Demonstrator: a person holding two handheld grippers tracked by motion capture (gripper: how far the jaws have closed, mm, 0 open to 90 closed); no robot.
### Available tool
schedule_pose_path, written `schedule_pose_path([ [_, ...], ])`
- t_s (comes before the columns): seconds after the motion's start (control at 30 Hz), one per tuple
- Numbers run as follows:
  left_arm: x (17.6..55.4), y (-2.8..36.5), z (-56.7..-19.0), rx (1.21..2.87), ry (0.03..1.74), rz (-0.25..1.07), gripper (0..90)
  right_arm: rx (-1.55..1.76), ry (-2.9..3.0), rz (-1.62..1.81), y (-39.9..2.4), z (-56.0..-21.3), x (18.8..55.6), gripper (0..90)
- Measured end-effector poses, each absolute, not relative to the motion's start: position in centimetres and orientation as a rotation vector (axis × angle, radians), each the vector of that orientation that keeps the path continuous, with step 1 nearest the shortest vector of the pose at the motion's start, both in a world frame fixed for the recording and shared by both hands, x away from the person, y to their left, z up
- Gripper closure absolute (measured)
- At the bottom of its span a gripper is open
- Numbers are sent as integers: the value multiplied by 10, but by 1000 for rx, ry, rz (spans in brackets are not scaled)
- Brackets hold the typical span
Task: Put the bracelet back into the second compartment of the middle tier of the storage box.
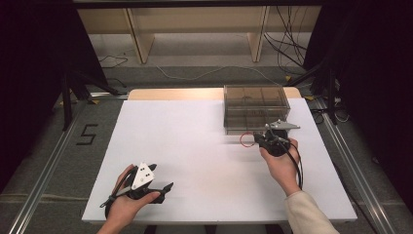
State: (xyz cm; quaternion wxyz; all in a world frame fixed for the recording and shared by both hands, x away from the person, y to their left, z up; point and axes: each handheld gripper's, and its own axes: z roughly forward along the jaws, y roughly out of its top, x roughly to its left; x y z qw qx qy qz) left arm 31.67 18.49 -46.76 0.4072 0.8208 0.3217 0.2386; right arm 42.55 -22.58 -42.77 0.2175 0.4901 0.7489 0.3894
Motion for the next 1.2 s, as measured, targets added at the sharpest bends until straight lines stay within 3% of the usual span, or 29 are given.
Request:
schedule_pose_path([
  [1.2,318,186,-468,2061,816,601,162,1392,1999,1106,-241,-413,439,889],
])
